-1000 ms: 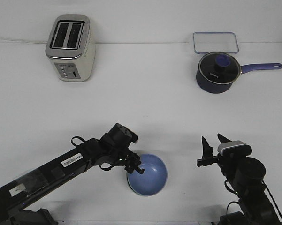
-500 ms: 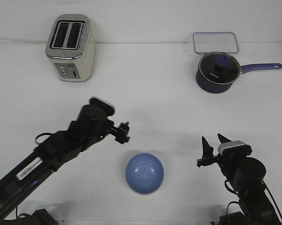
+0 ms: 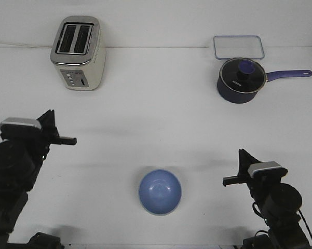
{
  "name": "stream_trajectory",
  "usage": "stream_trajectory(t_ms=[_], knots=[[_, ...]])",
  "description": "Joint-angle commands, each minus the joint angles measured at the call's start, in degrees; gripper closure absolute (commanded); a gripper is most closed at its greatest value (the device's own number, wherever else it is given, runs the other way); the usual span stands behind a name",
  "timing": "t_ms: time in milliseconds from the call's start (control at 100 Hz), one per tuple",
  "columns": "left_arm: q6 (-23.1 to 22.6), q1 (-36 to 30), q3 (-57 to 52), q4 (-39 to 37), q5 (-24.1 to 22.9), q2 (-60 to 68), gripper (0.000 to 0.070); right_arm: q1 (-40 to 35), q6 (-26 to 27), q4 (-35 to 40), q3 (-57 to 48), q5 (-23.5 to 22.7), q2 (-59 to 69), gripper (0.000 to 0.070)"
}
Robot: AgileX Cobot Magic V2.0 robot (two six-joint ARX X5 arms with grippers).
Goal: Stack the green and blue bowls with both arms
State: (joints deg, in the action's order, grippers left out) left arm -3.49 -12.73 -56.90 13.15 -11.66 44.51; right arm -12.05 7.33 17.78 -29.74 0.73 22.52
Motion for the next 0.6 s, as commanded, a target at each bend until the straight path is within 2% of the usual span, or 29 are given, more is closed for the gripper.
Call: stream_trajectory(t_ms=[0, 120, 230, 590], knots=[[-2.1, 1.1, 8.6, -6.7, 0.1, -6.1, 0.0688, -0.1, -0.2, 0.0, -0.2, 2.5, -2.8, 0.0700], [-1.7, 2.4, 24.5, -17.4, 0.2, -18.9, 0.0689, -0.1, -3.2, 0.8, 0.1, 7.2, -8.4, 0.0700], [-1.4, 2.4, 32.9, -19.7, 0.2, -26.7, 0.0688, -0.1, -5.7, 0.6, 0.1, 7.3, -10.7, 0.0700], [1.2, 2.4, 34.9, -19.2, 0.2, -30.2, 0.0686, -0.1, -5.7, 0.6, 0.1, 7.3, -10.9, 0.0700]])
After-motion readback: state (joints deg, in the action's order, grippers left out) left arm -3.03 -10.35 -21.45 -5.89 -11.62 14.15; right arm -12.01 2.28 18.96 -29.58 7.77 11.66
